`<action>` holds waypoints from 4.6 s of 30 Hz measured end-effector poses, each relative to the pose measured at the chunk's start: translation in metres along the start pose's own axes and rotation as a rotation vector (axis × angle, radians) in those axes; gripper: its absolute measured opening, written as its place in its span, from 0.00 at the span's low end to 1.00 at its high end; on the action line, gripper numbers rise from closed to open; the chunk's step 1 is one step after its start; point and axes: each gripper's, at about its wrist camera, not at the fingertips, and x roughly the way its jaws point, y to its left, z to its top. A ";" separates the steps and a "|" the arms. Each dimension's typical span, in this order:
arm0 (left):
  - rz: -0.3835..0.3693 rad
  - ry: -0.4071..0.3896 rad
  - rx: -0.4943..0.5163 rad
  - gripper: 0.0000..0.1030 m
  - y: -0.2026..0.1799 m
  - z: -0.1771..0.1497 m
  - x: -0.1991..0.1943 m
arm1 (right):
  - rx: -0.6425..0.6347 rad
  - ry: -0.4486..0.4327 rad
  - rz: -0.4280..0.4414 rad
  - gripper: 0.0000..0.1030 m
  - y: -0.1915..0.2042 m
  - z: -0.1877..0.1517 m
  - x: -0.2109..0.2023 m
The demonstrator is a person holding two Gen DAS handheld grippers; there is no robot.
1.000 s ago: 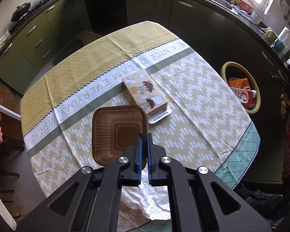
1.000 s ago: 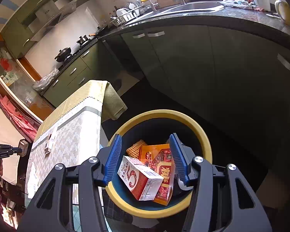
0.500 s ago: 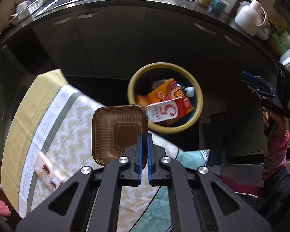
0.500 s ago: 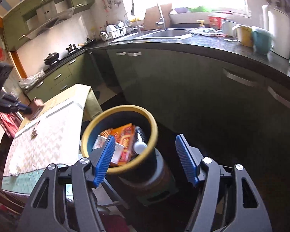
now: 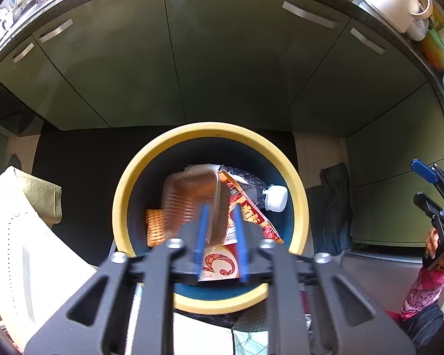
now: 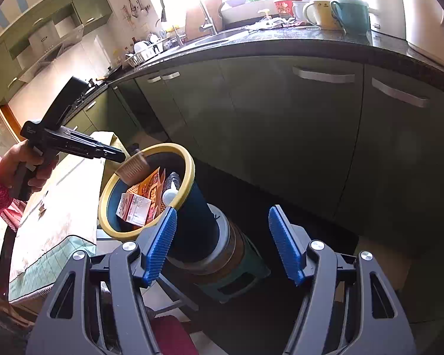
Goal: Collect trash
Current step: 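Carry the brown tray over the bin and open the left gripper, then grasp the white tissue on the table with the left gripper, then grasp the cartoon-printed box with the right gripper while left gripper holds the tissue, then carry the cartoon box to the bin and open the right gripper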
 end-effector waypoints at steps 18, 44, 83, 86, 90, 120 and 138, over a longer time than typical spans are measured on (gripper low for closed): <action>0.089 -0.175 -0.232 0.43 0.064 -0.254 -0.177 | -0.366 0.049 0.163 0.67 0.165 0.019 0.024; 0.138 0.015 -0.666 0.17 0.190 -0.455 -0.112 | -0.727 0.206 0.335 0.68 0.334 -0.015 0.072; 0.381 -0.465 -0.660 0.08 0.106 -0.548 -0.224 | -0.619 0.694 0.011 0.02 0.623 -0.023 0.280; 0.377 -0.460 -0.663 0.08 0.105 -0.548 -0.223 | -0.649 0.707 0.031 0.24 0.625 -0.027 0.275; 0.389 -0.458 -0.666 0.08 0.103 -0.547 -0.225 | -0.646 0.666 0.069 0.85 0.636 -0.032 0.267; 0.380 -0.455 -0.631 0.09 0.099 -0.525 -0.226 | -0.441 0.590 0.105 0.58 0.441 0.053 0.157; 0.303 -0.436 -0.371 0.09 0.059 -0.384 -0.224 | -0.154 0.604 -0.106 0.66 0.178 0.074 0.173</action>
